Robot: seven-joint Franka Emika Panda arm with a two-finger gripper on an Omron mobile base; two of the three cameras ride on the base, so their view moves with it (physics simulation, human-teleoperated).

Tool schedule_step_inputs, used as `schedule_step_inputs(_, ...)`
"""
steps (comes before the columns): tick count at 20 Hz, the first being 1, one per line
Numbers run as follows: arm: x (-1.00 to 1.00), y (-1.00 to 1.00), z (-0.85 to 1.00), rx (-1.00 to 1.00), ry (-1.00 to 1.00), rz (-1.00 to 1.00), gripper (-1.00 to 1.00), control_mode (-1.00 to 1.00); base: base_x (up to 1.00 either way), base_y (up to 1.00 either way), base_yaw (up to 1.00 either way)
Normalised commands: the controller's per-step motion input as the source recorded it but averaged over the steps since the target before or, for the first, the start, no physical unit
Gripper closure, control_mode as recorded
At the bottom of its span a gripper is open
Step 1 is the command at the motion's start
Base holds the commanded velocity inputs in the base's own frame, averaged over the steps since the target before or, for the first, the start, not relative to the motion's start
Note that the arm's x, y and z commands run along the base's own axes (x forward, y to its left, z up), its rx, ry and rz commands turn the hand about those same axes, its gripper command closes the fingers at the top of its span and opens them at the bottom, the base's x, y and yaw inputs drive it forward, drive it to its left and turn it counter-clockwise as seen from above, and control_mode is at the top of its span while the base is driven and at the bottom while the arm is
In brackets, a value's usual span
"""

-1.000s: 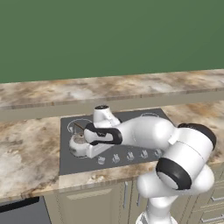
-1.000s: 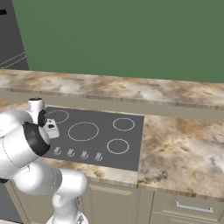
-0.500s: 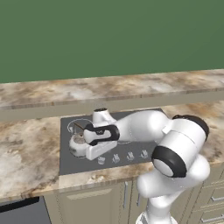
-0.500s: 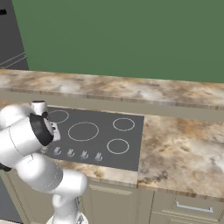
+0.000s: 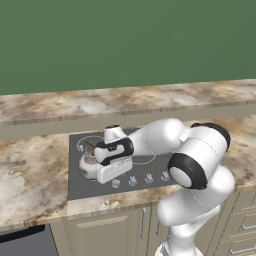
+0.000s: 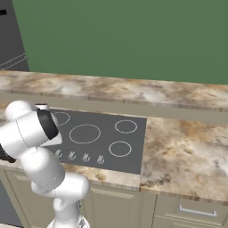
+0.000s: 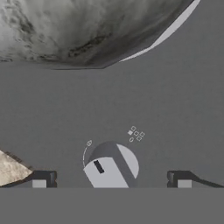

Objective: The kettle is done boiling. Turn off the stove, then wait for 300 timesteps before moving the kettle to the dining table.

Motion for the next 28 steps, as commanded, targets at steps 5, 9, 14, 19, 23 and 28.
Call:
schedule_step_inputs(5, 0.01, 0.03, -0.07, -0.01, 0.02, 0.00, -1.00, -1.00, 0.00, 0.00, 0.00)
schedule_step_inputs(9, -0.01, 0.00, -0.12, 0.00, 0.00, 0.00, -1.00, -1.00, 0.00, 0.00, 0.00)
schedule_step_inputs(14, -0.03, 0.00, -0.16, 0.00, 0.00, 0.00, -1.00, -1.00, 0.00, 0.00, 0.00)
schedule_step_inputs(19, 0.00, -0.05, -0.12, 0.00, 0.00, 0.04, -1.00, -1.00, 0.00, 0.00, 0.00)
schedule_step_inputs(23, -0.14, -0.11, -0.16, 0.00, 0.00, 0.05, -1.00, -1.00, 0.00, 0.00, 0.00)
schedule_step_inputs(28, -0.30, -0.03, -0.10, 0.00, -0.02, 0.09, -1.00, -1.00, 0.00, 0.00, 0.00)
